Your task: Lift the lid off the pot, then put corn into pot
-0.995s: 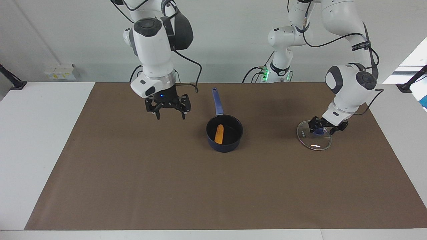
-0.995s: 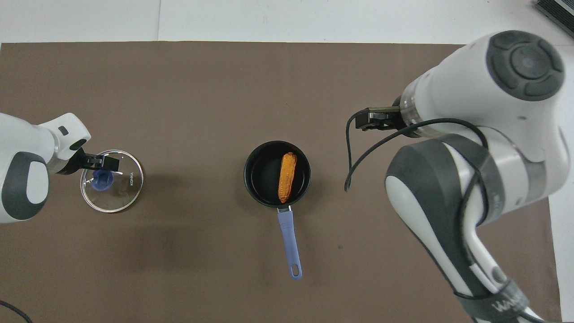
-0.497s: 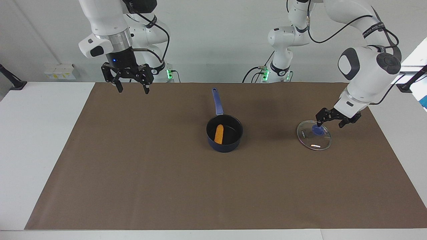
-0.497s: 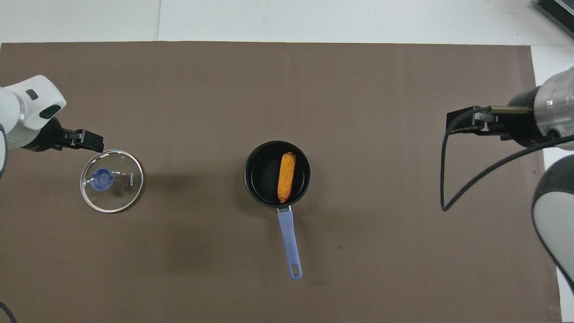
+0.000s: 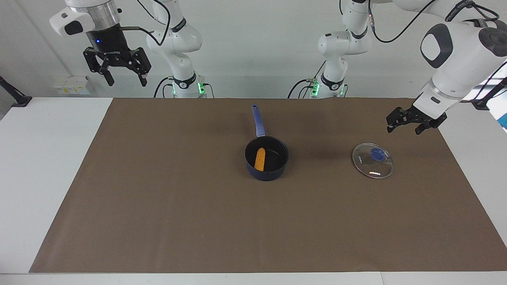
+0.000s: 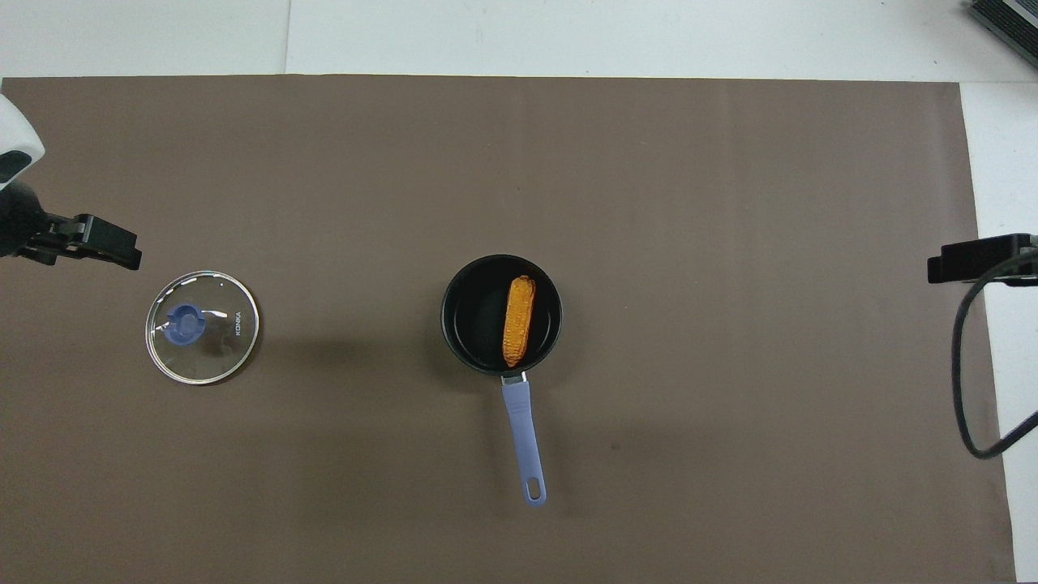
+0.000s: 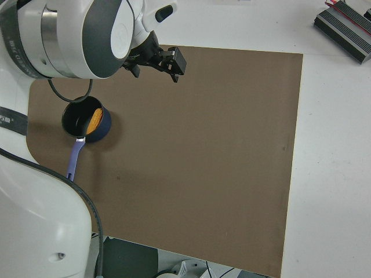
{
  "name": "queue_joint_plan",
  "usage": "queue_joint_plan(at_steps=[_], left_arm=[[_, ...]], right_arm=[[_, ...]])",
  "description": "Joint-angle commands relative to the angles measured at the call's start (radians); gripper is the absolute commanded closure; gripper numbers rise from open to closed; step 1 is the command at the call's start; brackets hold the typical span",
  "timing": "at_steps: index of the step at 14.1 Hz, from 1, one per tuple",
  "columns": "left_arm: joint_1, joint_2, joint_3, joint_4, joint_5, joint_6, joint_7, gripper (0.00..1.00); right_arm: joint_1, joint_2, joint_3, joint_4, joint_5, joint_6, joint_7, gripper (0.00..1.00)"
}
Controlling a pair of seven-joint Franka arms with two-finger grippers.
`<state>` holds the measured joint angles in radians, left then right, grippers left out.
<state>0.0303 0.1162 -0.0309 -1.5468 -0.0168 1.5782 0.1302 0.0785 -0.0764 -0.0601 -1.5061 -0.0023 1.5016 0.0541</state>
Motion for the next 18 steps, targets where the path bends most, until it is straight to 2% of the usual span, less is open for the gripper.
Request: queue_joint_plan(at_steps=[1,4,7,18], left_arm=[[-0.01,0.011,0.005,0.079,0.009,-0.107,0.003,0.0],[-0.012,0.006,0.006,0.138,0.009,-0.181,0.005,0.0],[-0.01,-0.03,-0.001,0.133,0.003,-0.175,0.003,0.0],[0.003,-0.04,0.009,0.126,0.001,-0.173,-0.001,0.0]], right_arm=[[-0.014,-0.011,0.006,-0.066,0.005,0.005,-0.027,0.0],[-0.016,-0.011,0.008,-0.068,0.007,0.009,-0.023,0.0],[-0.031,-0.002,0.006,-0.066,0.005,0.014,-0.022,0.0],[-0.025,0.007,0.011,-0.036,-0.062,0.005,-0.033,0.0]])
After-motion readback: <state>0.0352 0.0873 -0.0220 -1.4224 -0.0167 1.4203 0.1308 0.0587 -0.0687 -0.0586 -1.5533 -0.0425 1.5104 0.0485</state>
